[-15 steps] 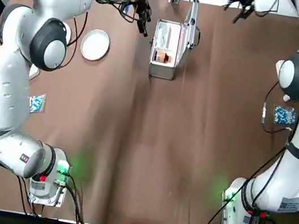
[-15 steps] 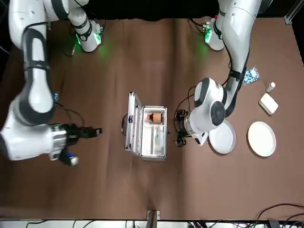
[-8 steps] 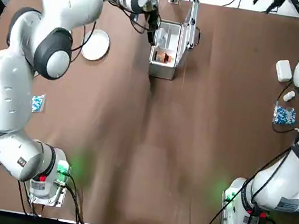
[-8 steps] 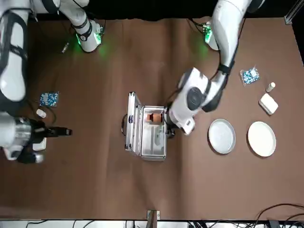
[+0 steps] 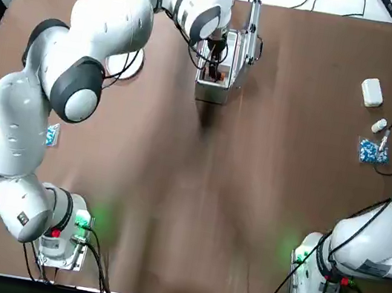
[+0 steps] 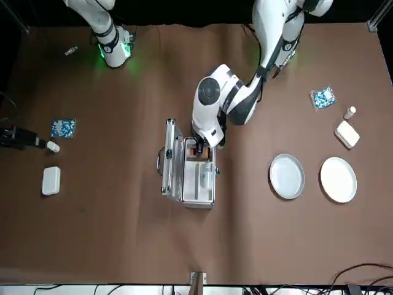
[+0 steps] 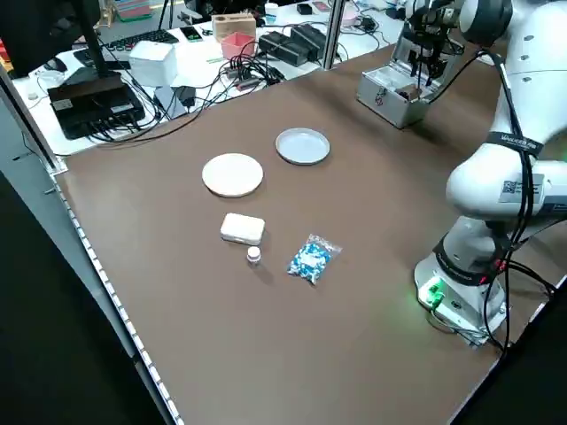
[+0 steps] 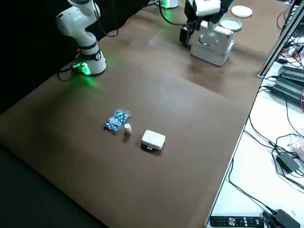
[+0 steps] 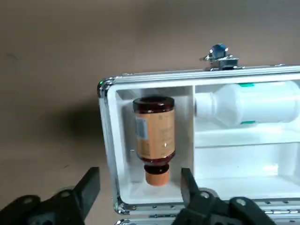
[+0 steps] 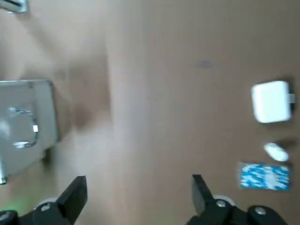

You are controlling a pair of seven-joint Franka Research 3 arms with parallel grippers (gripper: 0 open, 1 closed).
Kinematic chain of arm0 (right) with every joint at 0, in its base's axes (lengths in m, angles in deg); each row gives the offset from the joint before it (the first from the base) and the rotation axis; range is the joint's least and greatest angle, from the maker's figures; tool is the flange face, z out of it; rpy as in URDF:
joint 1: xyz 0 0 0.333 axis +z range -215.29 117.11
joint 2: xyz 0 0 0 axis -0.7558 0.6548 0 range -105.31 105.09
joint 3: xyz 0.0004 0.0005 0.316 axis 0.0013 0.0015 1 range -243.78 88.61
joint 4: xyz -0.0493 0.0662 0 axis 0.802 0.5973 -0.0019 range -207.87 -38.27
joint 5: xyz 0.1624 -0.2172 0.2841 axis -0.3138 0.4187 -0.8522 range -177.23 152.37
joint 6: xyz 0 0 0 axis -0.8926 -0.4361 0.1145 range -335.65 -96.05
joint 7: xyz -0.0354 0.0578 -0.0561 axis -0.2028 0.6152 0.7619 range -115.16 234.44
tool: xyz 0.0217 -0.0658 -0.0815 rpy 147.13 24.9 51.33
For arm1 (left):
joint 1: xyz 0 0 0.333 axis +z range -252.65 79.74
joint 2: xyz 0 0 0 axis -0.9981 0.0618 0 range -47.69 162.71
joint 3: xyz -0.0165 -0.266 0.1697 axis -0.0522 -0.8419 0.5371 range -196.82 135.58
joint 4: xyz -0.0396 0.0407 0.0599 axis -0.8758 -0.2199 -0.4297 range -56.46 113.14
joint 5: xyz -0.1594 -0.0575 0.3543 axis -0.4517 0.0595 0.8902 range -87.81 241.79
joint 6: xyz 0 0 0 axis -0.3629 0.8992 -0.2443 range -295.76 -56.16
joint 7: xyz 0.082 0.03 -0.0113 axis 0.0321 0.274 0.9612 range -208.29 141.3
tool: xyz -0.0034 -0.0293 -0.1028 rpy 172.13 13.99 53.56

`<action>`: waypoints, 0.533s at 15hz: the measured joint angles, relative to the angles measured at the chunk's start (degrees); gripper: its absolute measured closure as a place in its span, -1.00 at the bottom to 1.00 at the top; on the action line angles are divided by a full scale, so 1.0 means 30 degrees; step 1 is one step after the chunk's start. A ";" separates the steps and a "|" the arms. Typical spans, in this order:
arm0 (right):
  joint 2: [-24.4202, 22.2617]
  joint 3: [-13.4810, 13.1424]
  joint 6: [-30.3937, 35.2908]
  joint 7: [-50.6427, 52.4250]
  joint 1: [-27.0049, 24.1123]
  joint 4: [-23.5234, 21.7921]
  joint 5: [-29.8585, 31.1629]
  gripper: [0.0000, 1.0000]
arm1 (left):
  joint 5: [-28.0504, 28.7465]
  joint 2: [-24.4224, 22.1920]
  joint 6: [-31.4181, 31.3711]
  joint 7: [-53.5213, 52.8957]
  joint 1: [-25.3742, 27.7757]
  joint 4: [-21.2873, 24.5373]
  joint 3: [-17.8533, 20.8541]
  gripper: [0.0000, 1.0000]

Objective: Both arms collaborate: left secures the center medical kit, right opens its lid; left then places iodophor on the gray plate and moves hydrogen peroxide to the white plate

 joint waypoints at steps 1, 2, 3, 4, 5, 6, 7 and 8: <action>-0.0187 0.0073 0.0008 0.0005 0.0044 -0.0001 0.0779 -0.96 | 0.0023 0.0008 -0.0059 0.0120 -0.0037 -0.0002 0.0024 -0.51; -0.0296 0.0161 0.0013 0.0020 0.0151 -0.0010 0.1515 -0.96 | 0.0024 0.0029 -0.0228 0.0240 -0.0029 -0.0013 0.0070 -0.51; -0.0322 0.0248 -0.0045 0.0022 0.0387 -0.0030 0.2151 -0.97 | 0.0185 0.0263 -0.0853 0.0728 -0.0015 -0.0154 0.0205 -0.51; -0.0323 0.0285 -0.0160 0.0027 0.0419 -0.0048 0.2169 -0.97 | 0.0433 0.0457 -0.1131 0.0989 -0.0009 -0.0289 0.0218 -0.47; -0.0325 0.0318 -0.0335 0.0062 0.0433 -0.0046 0.2170 -0.97 | 0.0698 0.0669 -0.1311 0.1251 -0.0021 -0.0450 0.0217 -0.46; -0.0344 0.0338 -0.0469 0.0094 0.0474 -0.0041 0.2171 -0.97 | 0.0865 0.0875 -0.1527 0.1417 -0.0040 -0.0576 0.0216 -0.43; -0.0443 0.0344 -0.0559 0.0106 0.0581 -0.0017 0.2197 -0.97 | 0.0893 0.1017 -0.1685 0.1456 -0.0051 -0.0659 0.0215 -0.40; -0.0633 0.0345 -0.0599 0.0106 0.0732 0.0018 0.2228 -0.97 | 0.0897 0.1123 -0.1811 0.1458 -0.0058 -0.0711 0.0213 -0.37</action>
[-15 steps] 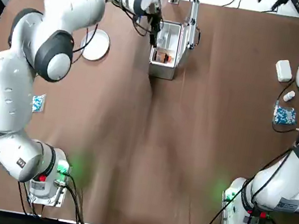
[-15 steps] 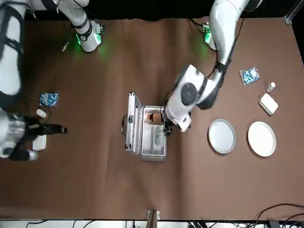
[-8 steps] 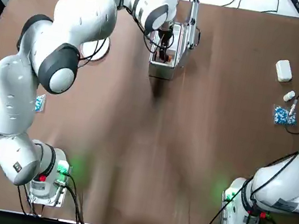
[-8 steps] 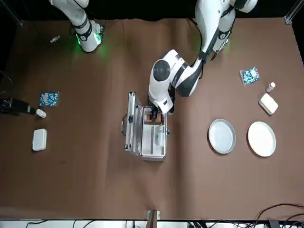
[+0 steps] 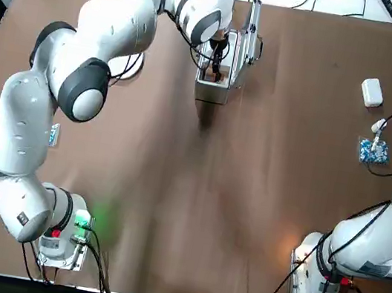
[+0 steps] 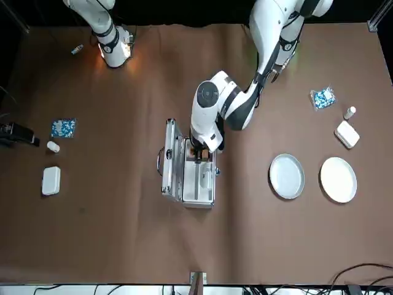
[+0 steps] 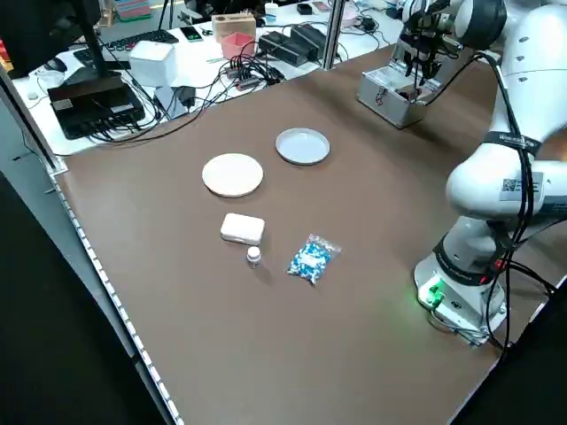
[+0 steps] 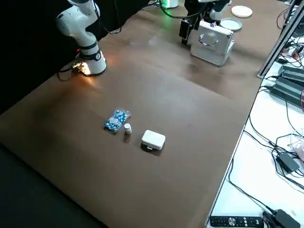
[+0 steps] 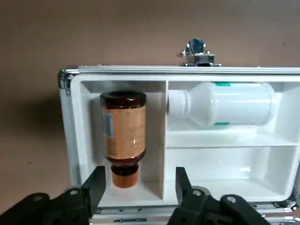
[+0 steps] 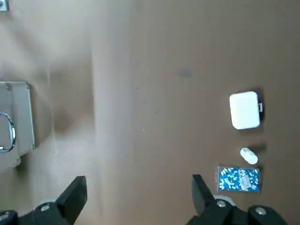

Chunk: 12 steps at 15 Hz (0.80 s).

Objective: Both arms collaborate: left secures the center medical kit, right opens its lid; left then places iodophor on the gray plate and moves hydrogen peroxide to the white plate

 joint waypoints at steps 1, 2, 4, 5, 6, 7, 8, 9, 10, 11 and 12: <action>-0.0321 0.0004 0.0008 0.0000 0.0154 0.0016 0.0019 -0.97 | 0.0006 0.0056 -0.0077 0.0001 0.0000 -0.0029 0.0000 -0.35; -0.0725 0.0008 0.0028 0.0000 0.0270 0.0028 0.0026 -0.97 | 0.0013 0.0083 -0.0157 0.0002 0.0000 -0.0052 -0.0001 -0.34; -0.1652 0.0009 0.0160 0.0000 0.0359 0.0028 0.0048 -0.97 | 0.0051 0.0148 -0.0314 0.0002 -0.0071 -0.0083 -0.0017 -0.34; -0.2049 0.0005 0.0231 0.0000 0.0358 0.0009 0.0066 -0.97 | 0.0063 0.0204 -0.0409 0.0002 -0.0146 -0.0091 -0.0026 -0.34; -0.2360 -0.0009 0.0262 0.0000 0.0356 -0.0056 0.0082 -0.97 | 0.0066 0.0283 -0.0455 0.0003 -0.0250 -0.0106 -0.0033 -0.33; -0.2569 -0.0012 0.0271 0.0000 0.0357 -0.0198 0.0093 -0.97 | 0.0068 0.0385 -0.0476 0.0037 -0.0367 -0.0115 -0.0034 -0.32; -0.2784 -0.0011 0.0178 0.0000 0.0369 -0.0489 0.0106 -0.97 | 0.0076 0.0497 -0.0501 0.0091 -0.0478 -0.0123 -0.0034 -0.30; -0.3038 -0.0008 -0.0125 0.0008 0.0423 -0.0924 0.0158 -0.97 | 0.0081 0.0589 -0.0539 0.0148 -0.0554 -0.0125 -0.0034 -0.28; -0.3387 -0.0008 -0.0593 0.0023 0.0544 -0.1543 0.0343 -0.97 | 0.0082 0.0648 -0.0576 0.0193 -0.0600 -0.0128 -0.0035 -0.27; -0.3813 -0.0004 -0.1195 0.0028 0.0754 -0.2307 0.0724 -0.97 | 0.0086 0.0680 -0.0590 0.0200 -0.0612 -0.0133 -0.0035 -0.28; -0.4281 -0.0002 -0.1858 0.0027 0.1018 -0.3165 0.1087 -0.97 | 0.0091 0.0709 -0.0591 0.0205 -0.0610 -0.0138 -0.0033 -0.28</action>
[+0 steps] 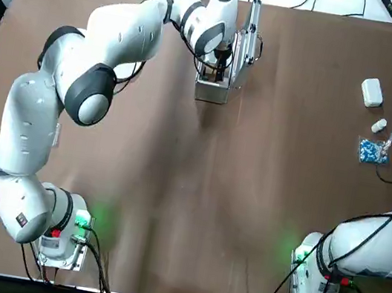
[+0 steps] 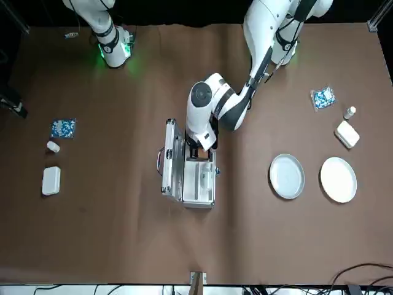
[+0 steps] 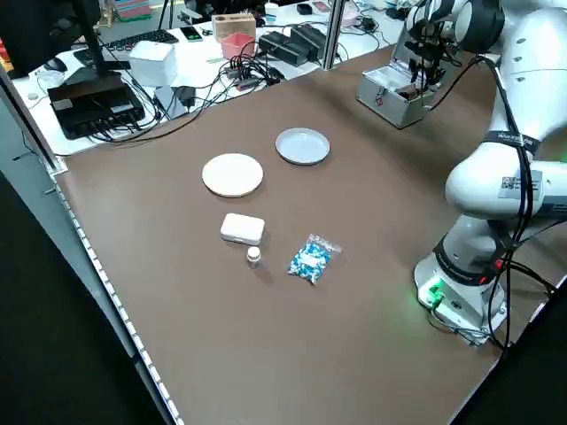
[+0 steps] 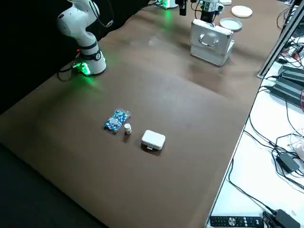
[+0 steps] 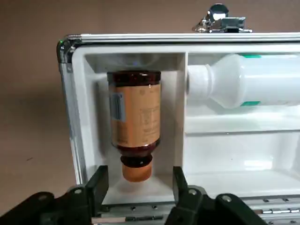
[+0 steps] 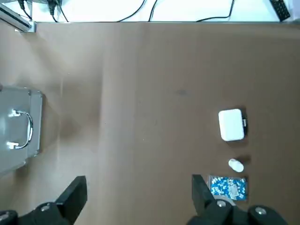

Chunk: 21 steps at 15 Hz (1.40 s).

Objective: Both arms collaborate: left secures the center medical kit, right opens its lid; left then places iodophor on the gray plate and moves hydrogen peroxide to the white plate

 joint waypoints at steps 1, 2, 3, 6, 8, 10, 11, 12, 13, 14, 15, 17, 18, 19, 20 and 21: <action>-0.0441 0.0009 -0.0478 -0.0002 0.0235 -0.0774 0.0227 -0.97 | 0.0002 0.0029 -0.0001 0.0041 0.0002 -0.0004 0.0001 -0.29; -0.0797 0.0023 -0.0724 -0.0007 0.0383 -0.1381 0.0348 -0.97 | 0.0002 0.0054 -0.0001 0.0105 0.0001 -0.0005 0.0000 -0.29; -0.1055 0.0025 -0.0851 -0.0008 0.0410 -0.1813 0.0382 -0.97 | 0.0003 0.0070 -0.0001 0.0160 0.0001 -0.0005 0.0000 -0.29; -0.1369 -0.0071 -0.1445 -0.0007 0.0300 -0.3100 0.0438 -0.97 | 0.0004 0.0086 0.0000 0.0257 -0.0041 -0.0008 -0.0023 -0.29; -0.1360 -0.0118 -0.2112 -0.0007 0.0065 -0.4083 0.0487 -0.97 | 0.0005 0.0123 0.0002 0.0306 -0.0125 -0.0007 -0.0026 -0.29; -0.1361 -0.0166 -0.2393 -0.0003 -0.0253 -0.4620 0.0499 -0.97 | 0.0005 0.0172 0.0013 0.0327 -0.0179 -0.0006 -0.0028 -0.29; -0.1362 -0.0175 -0.2401 -0.0003 -0.0354 -0.4685 0.0499 -0.97 | 0.0006 0.0198 0.0016 0.0327 -0.0195 -0.0007 -0.0028 -0.29; -0.1368 -0.0174 -0.2398 -0.0002 -0.0407 -0.4712 0.0499 -0.97 | 0.0008 0.0198 0.0016 0.0327 -0.0199 -0.0009 -0.0028 -0.29; -0.1371 -0.0174 -0.2388 -0.0002 -0.0423 -0.4719 0.0499 -0.97 | 0.0009 0.0199 0.0016 0.0327 -0.0199 -0.0010 -0.0028 -0.29; -0.1374 -0.0171 -0.2382 -0.0002 -0.0424 -0.4721 0.0499 -0.97 | 0.0014 0.0201 0.0019 0.0328 -0.0200 -0.0011 -0.0027 -0.29; -0.1381 -0.0171 -0.2383 -0.0002 -0.0424 -0.4721 0.0499 -0.97 | 0.0014 0.0205 0.0026 0.0329 -0.0200 -0.0011 -0.0023 -0.29; -0.1411 -0.0171 -0.2387 -0.0003 -0.0445 -0.4721 0.0499 -0.97 | 0.0014 0.0251 0.0046 0.0335 -0.0200 -0.0012 -0.0023 -0.29; -0.1430 -0.0172 -0.2387 -0.0003 -0.0464 -0.4721 0.0499 -0.97 | 0.0014 0.0292 0.0046 0.0342 -0.0202 -0.0011 -0.0024 -0.29; -0.1447 -0.0173 -0.2386 -0.0003 -0.0472 -0.4721 0.0499 -0.97 | 0.0014 0.0314 0.0045 0.0353 -0.0199 -0.0011 -0.0022 -0.29; -0.1462 -0.0172 -0.2387 -0.0003 -0.0474 -0.4721 0.0499 -0.97 | 0.0014 0.0316 0.0046 0.0354 -0.0196 -0.0011 -0.0010 -0.29; -0.1476 -0.0172 -0.2389 -0.0003 -0.0479 -0.4721 0.0499 -0.97 | 0.0014 0.0320 0.0046 0.0354 -0.0188 -0.0011 0.0013 -0.29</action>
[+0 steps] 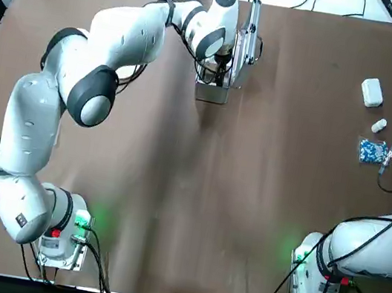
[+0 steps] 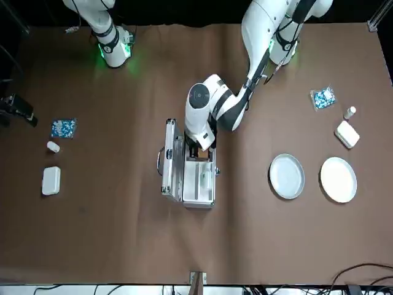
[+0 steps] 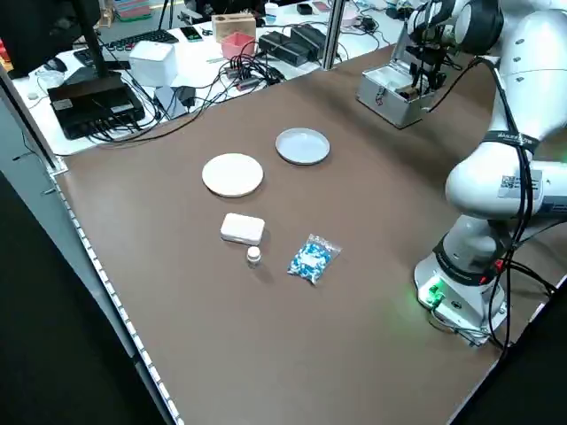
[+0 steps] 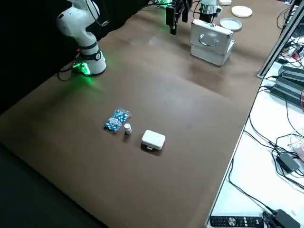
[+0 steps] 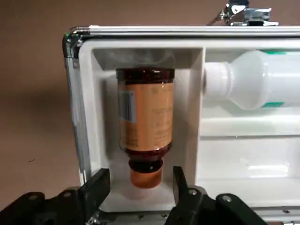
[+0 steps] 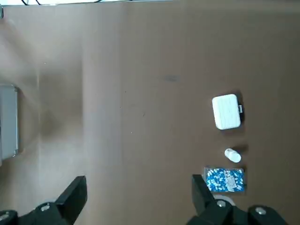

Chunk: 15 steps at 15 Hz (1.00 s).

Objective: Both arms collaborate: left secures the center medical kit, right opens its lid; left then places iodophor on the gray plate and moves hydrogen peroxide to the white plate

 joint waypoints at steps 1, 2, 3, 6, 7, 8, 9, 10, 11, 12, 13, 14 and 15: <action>-0.0016 0.0000 0.0000 0.0000 -0.0014 0.0002 0.0000 -0.97 | 0.0002 0.0013 -0.0001 0.0000 0.0015 0.0000 0.0028 -0.28; -0.0032 -0.0001 0.0001 0.0000 -0.0038 0.0003 0.0000 -0.97 | 0.0003 0.0036 0.0000 0.0000 0.0036 0.0001 0.0053 -0.28; -0.0043 -0.0003 0.0030 0.0000 -0.0076 0.0004 0.0000 -0.97 | 0.0003 0.0072 0.0001 0.0000 0.0053 0.0002 0.0060 -0.27; -0.0048 0.0007 0.0143 0.0000 -0.0134 0.0003 0.0001 -0.97 | 0.0003 0.0170 0.0001 0.0000 0.0065 0.0002 0.0072 -0.24; -0.0050 0.0031 0.0108 0.0000 -0.0130 0.0007 0.0001 -0.97 | 0.0004 0.0200 0.0000 0.0000 0.0066 0.0001 0.0076 -0.24; -0.0053 0.0059 0.0102 0.0000 -0.0120 0.0009 0.0001 -0.97 | 0.0004 0.0230 0.0000 0.0000 0.0067 0.0001 0.0085 -0.24; -0.0054 0.0089 0.0123 0.0000 -0.0103 0.0010 0.0001 -0.97 | 0.0004 0.0260 -0.0001 0.0000 0.0067 0.0000 0.0091 -0.24; -0.0054 0.0123 0.0143 0.0000 -0.0088 0.0009 0.0001 -0.97 | 0.0005 0.0290 0.0000 0.0000 0.0067 0.0000 0.0097 -0.22; -0.0054 0.0152 0.0160 0.0000 -0.0067 0.0009 0.0001 -0.97 | 0.0005 0.0315 -0.0001 0.0000 0.0067 -0.0003 0.0101 -0.22; -0.0054 0.0171 0.0162 0.0000 -0.0028 0.0009 0.0001 -0.97 | 0.0005 0.0338 0.0000 0.0000 0.0066 -0.0002 0.0100 -0.15; -0.0054 0.0183 0.0186 0.0000 0.0024 0.0010 0.0000 -0.97 | 0.0005 0.0366 0.0000 0.0000 0.0063 -0.0003 0.0100 -0.15; -0.0054 0.0201 0.0251 0.0000 0.0068 0.0009 0.0001 -0.97 | 0.0005 0.0400 0.0000 0.0000 0.0062 -0.0002 0.0100 -0.11; -0.0054 0.0213 0.0301 0.0000 0.0087 0.0008 0.0000 -0.97 | 0.0005 0.0443 -0.0001 0.0000 0.0056 -0.0003 0.0097 -0.11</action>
